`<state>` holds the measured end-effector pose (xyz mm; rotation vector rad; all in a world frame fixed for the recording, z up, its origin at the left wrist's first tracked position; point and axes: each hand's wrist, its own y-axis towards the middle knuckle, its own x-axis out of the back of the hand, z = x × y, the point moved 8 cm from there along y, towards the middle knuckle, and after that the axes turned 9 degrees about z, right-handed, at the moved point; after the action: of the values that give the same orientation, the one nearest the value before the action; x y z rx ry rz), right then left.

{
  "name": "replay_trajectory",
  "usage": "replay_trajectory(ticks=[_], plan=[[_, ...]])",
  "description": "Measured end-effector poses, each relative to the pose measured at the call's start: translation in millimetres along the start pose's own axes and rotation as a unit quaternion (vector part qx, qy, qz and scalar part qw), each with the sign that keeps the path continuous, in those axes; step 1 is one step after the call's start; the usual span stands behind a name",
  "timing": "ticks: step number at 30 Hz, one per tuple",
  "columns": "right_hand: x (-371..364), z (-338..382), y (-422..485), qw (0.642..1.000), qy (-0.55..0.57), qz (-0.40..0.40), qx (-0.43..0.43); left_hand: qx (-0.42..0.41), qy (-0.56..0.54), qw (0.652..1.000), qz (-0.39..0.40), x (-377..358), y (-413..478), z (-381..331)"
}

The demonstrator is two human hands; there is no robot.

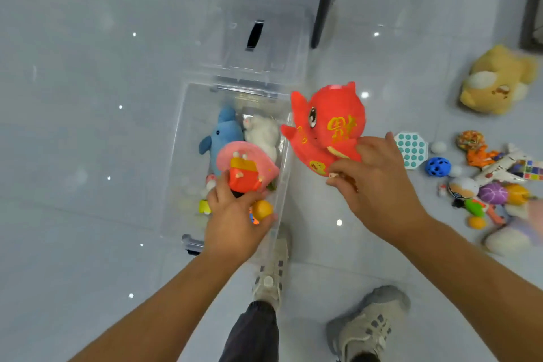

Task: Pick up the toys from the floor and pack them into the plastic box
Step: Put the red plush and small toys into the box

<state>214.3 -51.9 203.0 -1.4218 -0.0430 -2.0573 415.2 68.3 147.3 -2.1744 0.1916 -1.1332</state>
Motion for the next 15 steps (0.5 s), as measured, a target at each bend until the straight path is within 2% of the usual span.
replay_trajectory(ticks=[2,5,9,12,15], plan=[[1,46,4,0.999,0.017,0.041,0.028,0.029,-0.019,0.999,-0.009,22,3,29],[-28,91,20,0.980,0.159,0.116,0.034,0.060,-0.014,0.998,0.010,31,12,75],[-112,96,60,0.950,0.235,0.200,-0.046,0.119,0.005,0.986,0.119,-2,31,128],[-170,77,78,0.942,0.191,0.258,-0.096,0.139,0.044,0.969,0.200,-30,43,146],[-198,68,79,0.943,0.147,0.278,-0.105,0.145,0.039,0.969,0.197,-39,51,144]])
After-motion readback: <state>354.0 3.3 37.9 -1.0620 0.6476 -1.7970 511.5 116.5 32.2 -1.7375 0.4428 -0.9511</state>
